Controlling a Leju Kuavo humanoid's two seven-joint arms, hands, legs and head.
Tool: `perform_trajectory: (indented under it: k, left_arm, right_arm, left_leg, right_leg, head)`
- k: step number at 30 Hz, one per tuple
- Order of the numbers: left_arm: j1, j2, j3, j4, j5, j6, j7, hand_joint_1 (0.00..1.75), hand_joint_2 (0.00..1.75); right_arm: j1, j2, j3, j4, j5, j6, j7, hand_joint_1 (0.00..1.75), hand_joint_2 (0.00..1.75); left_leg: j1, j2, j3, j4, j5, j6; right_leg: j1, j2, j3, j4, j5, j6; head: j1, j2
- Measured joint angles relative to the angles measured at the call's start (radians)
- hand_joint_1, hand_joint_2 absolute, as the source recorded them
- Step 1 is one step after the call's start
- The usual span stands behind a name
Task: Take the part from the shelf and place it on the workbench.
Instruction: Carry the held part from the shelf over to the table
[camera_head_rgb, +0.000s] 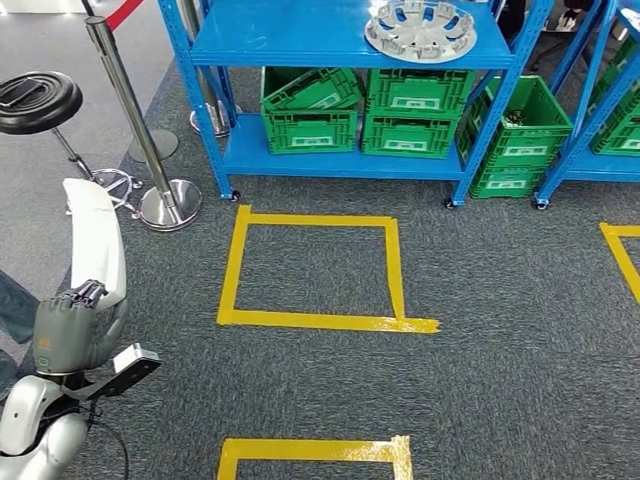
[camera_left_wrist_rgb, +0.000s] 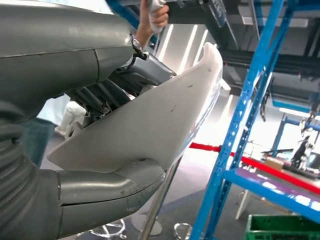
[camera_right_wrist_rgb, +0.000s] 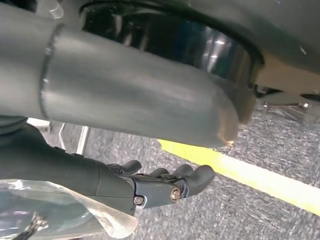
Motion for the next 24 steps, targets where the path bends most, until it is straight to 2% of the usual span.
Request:
perform_trajectory:
  k: [1, 2, 3, 4, 5, 7, 8, 9, 10, 13, 14, 15, 18, 24]
  left_arm:
    - [0.001, -0.001, 0.000, -0.001, 0.009, 0.000, -0.005, 1.75, 1.75]
    - [0.001, -0.004, -0.001, -0.002, 0.016, 0.001, -0.009, 1.75, 1.75]
    - [0.001, -0.006, -0.001, -0.002, 0.021, 0.001, -0.012, 1.75, 1.75]
    - [0.001, -0.008, -0.001, -0.002, 0.023, 0.001, -0.014, 1.75, 1.75]
    - [0.001, -0.011, -0.002, -0.002, 0.025, 0.000, -0.016, 1.75, 1.75]
    - [0.000, -0.015, -0.003, -0.002, 0.028, 0.000, -0.019, 1.75, 1.75]
    - [0.000, -0.016, -0.003, -0.002, 0.031, -0.001, -0.021, 1.75, 1.75]
    - [-0.001, -0.019, -0.004, -0.002, 0.037, -0.003, -0.023, 1.75, 1.75]
    - [-0.003, -0.021, -0.005, -0.002, 0.044, -0.007, -0.026, 1.75, 1.75]
    - [-0.015, -0.029, -0.011, -0.002, 0.064, -0.013, -0.030, 1.75, 1.75]
    - [-0.020, -0.030, -0.014, -0.002, 0.068, -0.014, -0.031, 1.75, 1.75]
    - [-0.025, -0.032, -0.016, -0.002, 0.073, -0.015, -0.031, 1.75, 1.75]
    - [-0.034, -0.038, -0.025, -0.001, 0.078, -0.019, -0.031, 1.75, 1.75]
    - [-0.047, -0.047, -0.031, 0.003, 0.090, -0.020, -0.031, 1.75, 1.75]
  right_arm:
    - [0.002, 0.001, -0.008, 0.002, -0.007, 0.001, -0.003, 0.00, 0.00]
    - [0.004, 0.002, -0.015, 0.004, -0.013, 0.002, -0.005, 0.00, 0.00]
    - [0.005, 0.002, -0.021, 0.007, -0.016, 0.003, -0.006, 0.00, 0.00]
    - [0.006, 0.003, -0.026, 0.009, -0.018, 0.005, -0.006, 0.00, 0.00]
    - [0.006, 0.003, -0.031, 0.011, -0.020, 0.008, -0.006, 0.00, 0.00]
    - [0.006, 0.003, -0.039, 0.014, -0.023, 0.019, -0.009, 0.00, 0.00]
    - [0.006, 0.003, -0.042, 0.016, -0.024, 0.028, -0.012, 0.00, 0.00]
    - [0.005, 0.002, -0.045, 0.018, -0.024, 0.039, -0.015, 0.00, 0.00]
    - [0.004, 0.000, -0.047, 0.021, -0.024, 0.050, -0.017, 0.00, 0.00]
    - [0.001, -0.007, -0.051, 0.029, -0.026, 0.070, -0.022, 0.00, 0.00]
    - [-0.001, -0.008, -0.052, 0.031, -0.026, 0.072, -0.025, 0.00, 0.00]
    - [-0.001, -0.008, -0.054, 0.032, -0.026, 0.073, -0.027, 0.00, 0.00]
    - [0.001, -0.008, -0.057, 0.035, -0.027, 0.074, -0.029, 0.00, 0.00]
    - [0.001, -0.008, -0.058, 0.037, -0.026, 0.074, -0.030, 0.00, 0.00]
  left_leg:
    - [-0.002, 0.000, 0.006, -0.019, -0.004, 0.007]
    - [-0.002, 0.002, 0.000, -0.020, 0.004, 0.014]
    - [-0.001, 0.003, -0.006, -0.022, 0.013, 0.022]
    - [0.000, 0.005, -0.013, -0.025, 0.023, 0.030]
    - [0.002, 0.006, -0.023, -0.026, 0.032, 0.035]
    - [0.002, 0.007, -0.045, -0.025, 0.050, 0.040]
    - [0.001, 0.007, -0.056, -0.024, 0.058, 0.039]
    - [0.001, 0.007, -0.066, -0.023, 0.066, 0.038]
    - [0.001, 0.007, -0.075, -0.023, 0.073, 0.036]
    - [0.000, 0.007, -0.088, -0.019, 0.086, 0.026]
    - [-0.003, 0.007, -0.091, -0.016, 0.089, 0.023]
    - [-0.005, 0.007, -0.095, -0.013, 0.092, 0.024]
    - [-0.005, 0.007, -0.103, -0.011, 0.101, 0.027]
    - [0.000, 0.007, -0.106, -0.020, 0.115, 0.008]
  right_leg:
    - [-0.001, 0.000, -0.002, -0.001, 0.008, 0.006]
    - [-0.003, 0.000, -0.004, -0.001, 0.013, 0.013]
    - [-0.005, 0.001, -0.011, 0.005, 0.006, 0.020]
    - [-0.006, 0.003, -0.023, 0.030, -0.018, 0.027]
    - [-0.008, 0.004, -0.043, 0.077, -0.054, 0.034]
    - [-0.011, 0.005, -0.087, 0.211, -0.137, 0.043]
    - [-0.012, 0.005, -0.097, 0.260, -0.161, 0.046]
    - [-0.013, 0.005, -0.088, 0.275, -0.168, 0.048]
    - [-0.013, 0.005, -0.057, 0.247, -0.157, 0.048]
    - [-0.013, 0.006, 0.092, 0.034, -0.103, 0.038]
    - [-0.013, 0.006, 0.121, -0.013, -0.096, 0.033]
    - [-0.012, 0.006, 0.131, -0.033, -0.097, 0.030]
    - [-0.010, 0.006, 0.125, -0.033, -0.090, 0.026]
    - [-0.005, 0.005, 0.116, -0.029, -0.082, 0.013]
  head:
    - [0.001, 0.000]
    - [0.000, 0.000]
    - [0.001, 0.000]
    - [0.003, 0.000]
    - [0.005, 0.000]
    - [0.009, 0.000]
    - [0.009, 0.000]
    - [0.009, 0.000]
    - [0.009, 0.000]
    - [0.009, 0.000]
    - [0.008, 0.000]
    - [0.008, 0.000]
    - [0.007, 0.000]
    - [0.008, 0.000]
